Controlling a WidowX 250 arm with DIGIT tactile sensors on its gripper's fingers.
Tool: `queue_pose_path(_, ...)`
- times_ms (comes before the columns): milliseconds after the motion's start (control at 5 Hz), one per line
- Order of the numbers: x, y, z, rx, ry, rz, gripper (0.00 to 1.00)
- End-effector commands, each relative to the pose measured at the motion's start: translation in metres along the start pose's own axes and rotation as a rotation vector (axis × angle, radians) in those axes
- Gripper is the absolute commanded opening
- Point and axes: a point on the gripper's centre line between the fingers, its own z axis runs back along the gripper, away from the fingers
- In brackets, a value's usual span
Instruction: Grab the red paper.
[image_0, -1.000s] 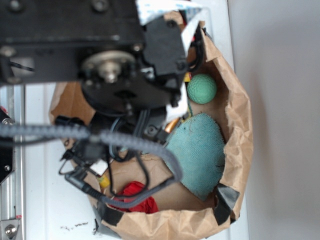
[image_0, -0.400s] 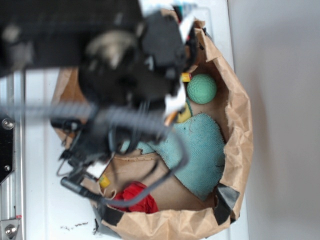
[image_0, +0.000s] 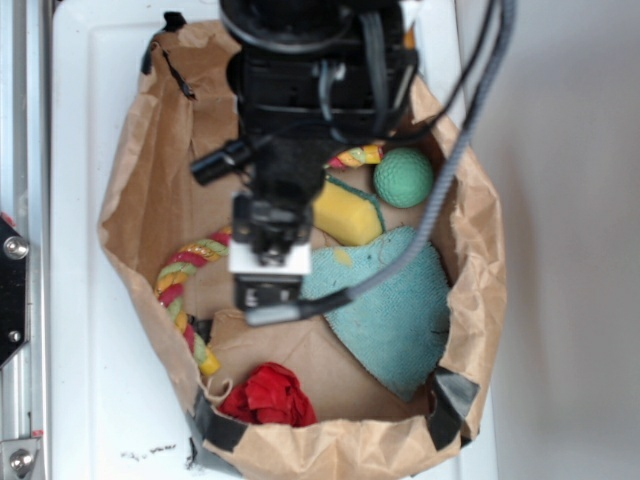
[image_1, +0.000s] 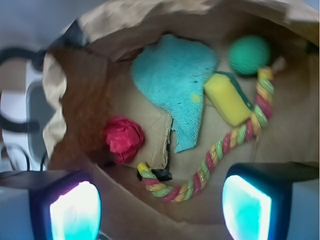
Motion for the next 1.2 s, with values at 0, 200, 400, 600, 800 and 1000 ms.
queue_pose_path(0,-0.004,-0.012,0.02,0.176,-0.242,0.173,1.0)
queue_pose_path(200,-0.004,-0.012,0.02,0.176,-0.242,0.173,1.0)
queue_pose_path(400,-0.004,-0.012,0.02,0.176,-0.242,0.173,1.0)
queue_pose_path(600,-0.005,-0.017,0.001,0.115,-0.294,0.221,1.0)
queue_pose_path(800,-0.003,-0.028,-0.006,0.098,-0.423,0.357,1.0)
queue_pose_path(1000,-0.001,-0.038,-0.009,0.095,-0.406,0.5,1.0)
